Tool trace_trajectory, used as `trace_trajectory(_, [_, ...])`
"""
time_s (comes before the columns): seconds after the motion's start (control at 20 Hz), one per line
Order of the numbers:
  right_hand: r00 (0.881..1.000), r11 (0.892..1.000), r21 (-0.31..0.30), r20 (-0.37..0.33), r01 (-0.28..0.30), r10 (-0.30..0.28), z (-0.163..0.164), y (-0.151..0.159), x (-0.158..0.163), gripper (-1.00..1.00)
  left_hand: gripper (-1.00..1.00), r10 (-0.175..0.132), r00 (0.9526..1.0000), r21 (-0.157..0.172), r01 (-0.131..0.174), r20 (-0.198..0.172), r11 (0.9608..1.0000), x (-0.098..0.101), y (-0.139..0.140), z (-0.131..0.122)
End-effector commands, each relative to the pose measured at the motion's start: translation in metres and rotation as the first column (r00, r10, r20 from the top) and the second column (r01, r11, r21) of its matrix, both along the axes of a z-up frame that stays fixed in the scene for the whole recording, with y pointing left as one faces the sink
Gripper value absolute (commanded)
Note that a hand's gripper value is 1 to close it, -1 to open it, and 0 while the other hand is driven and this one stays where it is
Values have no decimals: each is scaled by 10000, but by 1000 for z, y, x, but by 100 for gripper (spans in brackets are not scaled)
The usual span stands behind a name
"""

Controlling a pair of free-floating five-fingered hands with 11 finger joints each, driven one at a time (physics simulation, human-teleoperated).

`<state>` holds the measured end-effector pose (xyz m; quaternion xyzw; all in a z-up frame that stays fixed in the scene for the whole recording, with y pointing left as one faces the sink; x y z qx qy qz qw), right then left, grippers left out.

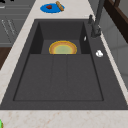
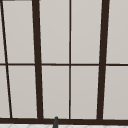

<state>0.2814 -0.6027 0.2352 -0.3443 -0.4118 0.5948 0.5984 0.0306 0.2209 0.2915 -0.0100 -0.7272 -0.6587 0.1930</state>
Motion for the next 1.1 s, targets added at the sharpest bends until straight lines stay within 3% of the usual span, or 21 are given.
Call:
trace_trajectory(0.0, [9998, 9997, -56, 0, -221, 221, -20, -8, 1, 100, 0, 0, 10000, 0, 0, 0, 10000, 0, 0, 0])
trace_trajectory(0.25, [9998, 9998, -198, -219, -18, 14, -38, -18, 27, 100, 0, 0, 10000, 0, 0, 0, 10000, 0, 0, 0])
trace_trajectory(0.6, [9981, 9995, -219, -578, -214, 201, -42, -30, 52, 100, 0, 0, 10000, 0, 0, 0, 10000, 0, 0, 0])
trace_trajectory(0.65, [9982, 9993, -257, -555, -253, 239, -48, -31, 56, 100, 0, 0, 10000, 0, 0, 0, 10000, 0, 0, 0])
trace_trajectory(0.75, [9994, 9951, -930, -121, -328, 318, -68, -29, 55, 100, 0, 0, 10000, 0, 0, 0, 10000, 0, 0, 0])
trace_trajectory(1.05, [9988, 9905, -1349, 390, -256, 311, -103, -28, 74, 100, 0, 0, 10000, 0, 0, 0, 10000, 0, 0, 0])
